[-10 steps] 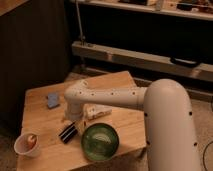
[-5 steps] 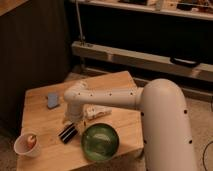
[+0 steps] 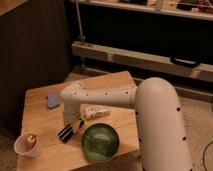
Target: Place the eraser on the white sponge
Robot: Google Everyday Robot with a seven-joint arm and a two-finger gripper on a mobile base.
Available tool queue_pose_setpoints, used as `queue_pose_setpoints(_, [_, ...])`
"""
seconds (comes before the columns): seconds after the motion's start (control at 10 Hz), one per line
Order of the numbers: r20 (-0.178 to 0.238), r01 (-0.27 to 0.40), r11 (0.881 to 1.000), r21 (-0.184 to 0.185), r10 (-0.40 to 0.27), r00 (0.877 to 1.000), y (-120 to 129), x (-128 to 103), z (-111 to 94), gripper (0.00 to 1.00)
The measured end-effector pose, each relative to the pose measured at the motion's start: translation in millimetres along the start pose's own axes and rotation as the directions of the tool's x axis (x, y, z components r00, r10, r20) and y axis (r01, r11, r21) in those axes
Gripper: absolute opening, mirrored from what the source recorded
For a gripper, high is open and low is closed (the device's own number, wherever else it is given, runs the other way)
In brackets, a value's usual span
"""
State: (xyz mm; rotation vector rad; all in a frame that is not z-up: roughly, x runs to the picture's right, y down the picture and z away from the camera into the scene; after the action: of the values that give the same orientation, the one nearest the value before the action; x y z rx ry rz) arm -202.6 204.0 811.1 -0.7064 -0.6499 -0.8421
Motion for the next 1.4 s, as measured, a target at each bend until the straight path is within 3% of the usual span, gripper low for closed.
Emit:
queue_pose_setpoints(0.3, [0.087,0.007,0.997,0.076,-0.013,0.996,-8.1,8.8,-29.7,0.0])
queue_pose_setpoints(0.5, [0.132,0.02,0.989,0.146,-0.04,0.99,-19.4,12.7,-71.0,0.0])
queue_pose_setpoints(0.8, [0.178,0.058,0.975,0.216,-0.097,0.979,-37.4,13.3,-112.1,0.0])
queue_pose_setpoints(1.2, [0.202,0.098,0.963,0.251,-0.152,0.968,-79.6,18.4,-138.4,0.0])
queue_pose_setpoints(1.4, [0.187,0.112,0.964,0.241,-0.16,0.969,-106.3,19.9,-143.9,0.0])
